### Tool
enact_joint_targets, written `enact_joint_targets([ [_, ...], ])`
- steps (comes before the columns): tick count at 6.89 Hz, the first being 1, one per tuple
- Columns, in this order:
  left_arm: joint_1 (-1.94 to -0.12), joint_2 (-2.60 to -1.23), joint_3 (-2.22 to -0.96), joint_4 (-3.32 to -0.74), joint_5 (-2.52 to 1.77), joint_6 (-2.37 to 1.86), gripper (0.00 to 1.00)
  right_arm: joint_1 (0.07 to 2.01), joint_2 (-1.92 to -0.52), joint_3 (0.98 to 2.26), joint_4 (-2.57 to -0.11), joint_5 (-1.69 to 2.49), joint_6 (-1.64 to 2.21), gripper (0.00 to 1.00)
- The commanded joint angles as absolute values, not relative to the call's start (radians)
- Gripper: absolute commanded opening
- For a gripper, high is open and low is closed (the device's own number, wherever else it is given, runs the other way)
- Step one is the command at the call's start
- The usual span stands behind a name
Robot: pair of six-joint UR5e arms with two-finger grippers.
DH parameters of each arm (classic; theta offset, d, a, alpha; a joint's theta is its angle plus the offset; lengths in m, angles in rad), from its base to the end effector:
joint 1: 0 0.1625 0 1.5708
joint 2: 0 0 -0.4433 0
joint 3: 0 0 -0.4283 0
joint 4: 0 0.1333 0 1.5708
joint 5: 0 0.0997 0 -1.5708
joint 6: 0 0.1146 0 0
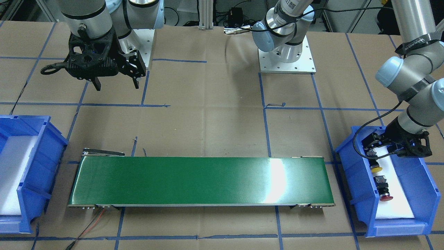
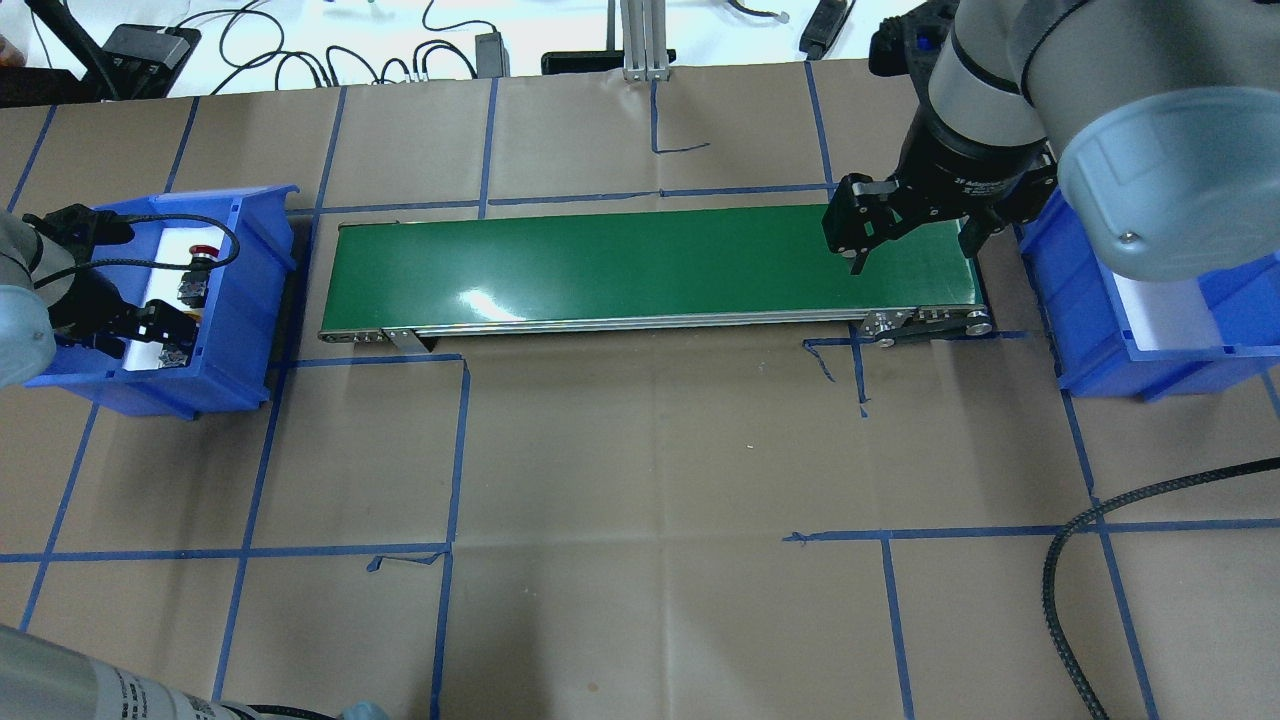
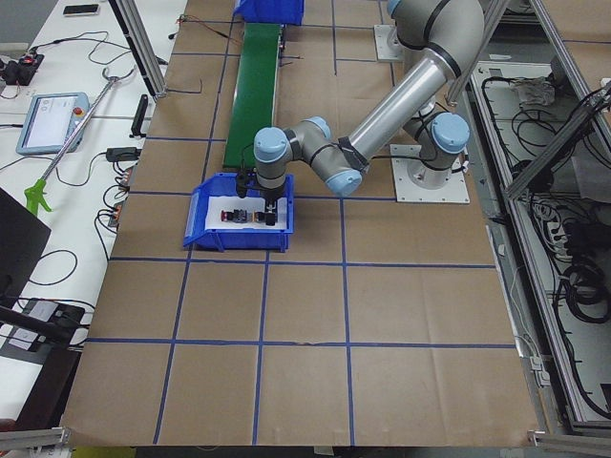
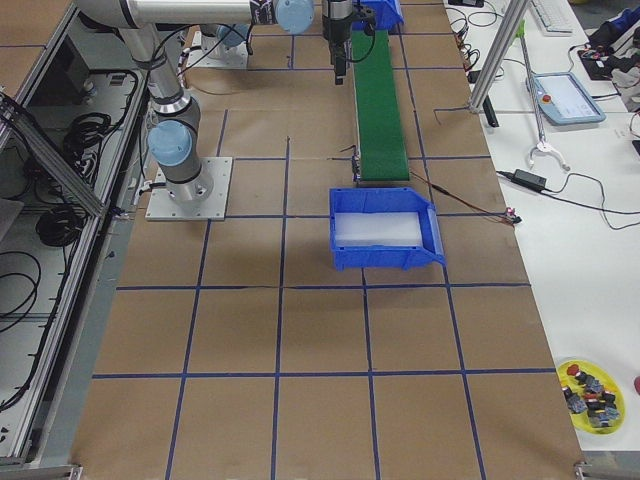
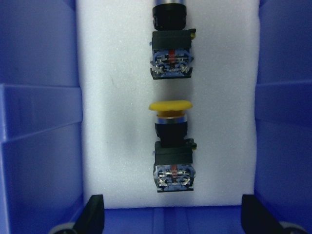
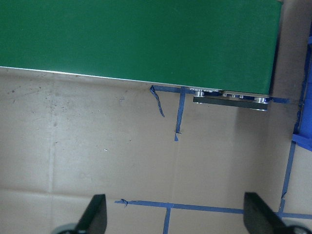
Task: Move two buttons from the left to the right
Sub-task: 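Lower the left gripper and grasp the yellow-capped button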
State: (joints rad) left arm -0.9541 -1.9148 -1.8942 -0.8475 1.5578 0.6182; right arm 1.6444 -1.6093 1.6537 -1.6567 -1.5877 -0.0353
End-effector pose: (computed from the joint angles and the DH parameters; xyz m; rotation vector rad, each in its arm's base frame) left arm 0.2323 -0.5608 0.2059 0.0029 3.1187 -0.0828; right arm 0.1689 -0.5041 0.4761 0.1695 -3.1202 0.0653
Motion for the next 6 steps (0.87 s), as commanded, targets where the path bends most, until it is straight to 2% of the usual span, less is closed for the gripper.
enact_joint_targets([
  [1, -0.956, -1.951, -1.928, -0.784, 1.559, 0.618, 0.99, 1.644, -1.609, 1.654, -1.657, -1.588, -0.035, 1.0],
  [2, -0.954, -1.956, -1.928, -0.785, 1.559, 0.618, 0.99, 1.644, -1.611, 1.654, -1.657, -1.588, -0.035, 1.0],
  [3, -0.956, -1.954, -1.922, -0.784, 1.559, 0.618, 0.79, 1.644, -1.611, 1.654, -1.657, -1.588, -0.035, 1.0],
  [4, -0.954, -1.954, -1.916, -0.784, 1.559, 0.617, 0.44, 1.644, -1.614, 1.655, -1.657, -1.588, -0.035, 1.0],
  [5, -0.956, -1.95, -1.913, -0.785, 1.557, 0.614, 0.2, 1.644, -1.615, 1.658, -1.657, -1.588, -0.035, 1.0],
  [6, -0.954, -1.941, -1.911, -0.785, 1.555, 0.611, 0.09, 1.644, -1.614, 1.66, -1.657, -1.588, -0.035, 1.0],
])
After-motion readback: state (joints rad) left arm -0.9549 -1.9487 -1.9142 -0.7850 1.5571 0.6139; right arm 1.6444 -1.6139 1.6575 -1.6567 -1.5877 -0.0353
